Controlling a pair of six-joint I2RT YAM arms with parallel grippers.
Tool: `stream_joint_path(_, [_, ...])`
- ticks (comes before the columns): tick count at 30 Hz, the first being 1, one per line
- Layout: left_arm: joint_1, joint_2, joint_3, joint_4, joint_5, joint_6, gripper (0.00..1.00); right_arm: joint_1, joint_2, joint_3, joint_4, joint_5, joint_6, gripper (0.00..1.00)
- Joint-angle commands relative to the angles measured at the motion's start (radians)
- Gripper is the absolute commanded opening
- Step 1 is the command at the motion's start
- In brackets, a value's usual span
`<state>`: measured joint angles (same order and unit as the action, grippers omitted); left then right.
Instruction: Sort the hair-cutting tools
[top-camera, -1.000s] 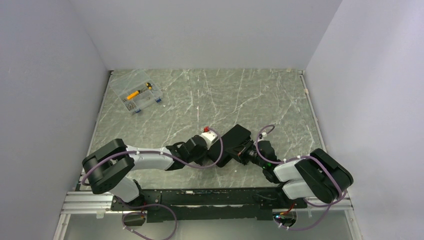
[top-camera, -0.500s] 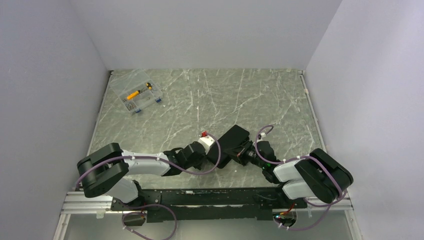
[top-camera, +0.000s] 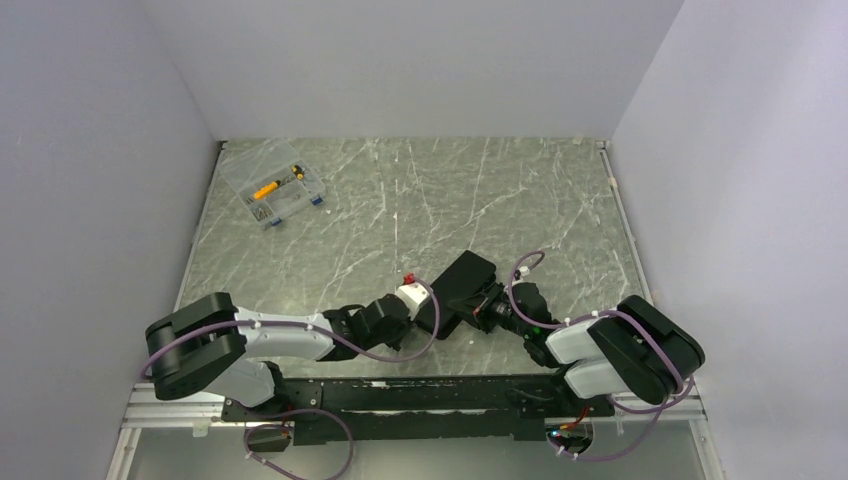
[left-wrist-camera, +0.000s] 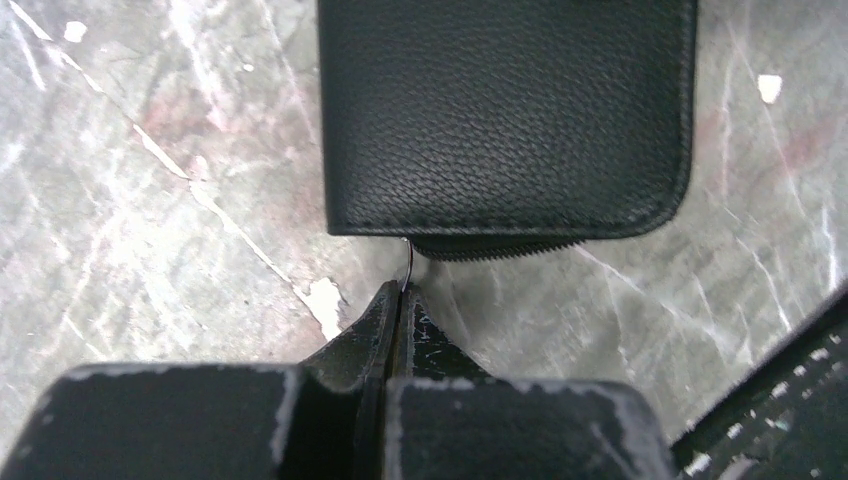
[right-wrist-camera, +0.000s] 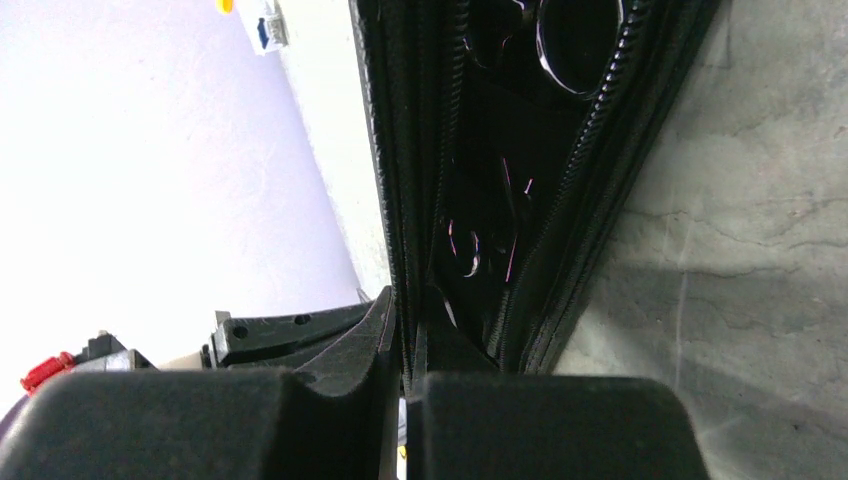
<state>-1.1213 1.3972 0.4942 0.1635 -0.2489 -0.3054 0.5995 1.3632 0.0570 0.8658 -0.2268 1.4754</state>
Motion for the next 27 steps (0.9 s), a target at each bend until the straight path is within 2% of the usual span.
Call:
stream_joint_path(1, [-0.053, -0.032, -0.020, -0.006, 0.056, -0.024, 0.00, -0.005, -0.007, -0.002, -0.023, 0.129, 0.030, 0.00])
stream_joint_path(10, [-0.095, -0.030, -0.039, 0.008, 0.059, -0.051, 0.00, 0.015, 0.021, 0.004, -0.006, 0.146, 0.038, 0.00])
stream_joint_path(18, [-0.140, 0.012, 0.026, 0.051, 0.119, 0.016, 0.00, 0.027, 0.067, 0.014, 0.031, 0.135, 0.032, 0.00])
stream_joint_path(27, [-0.159, 0.078, 0.089, 0.092, 0.168, 0.069, 0.00, 0.030, 0.052, 0.022, -0.006, 0.132, -0.012, 0.00])
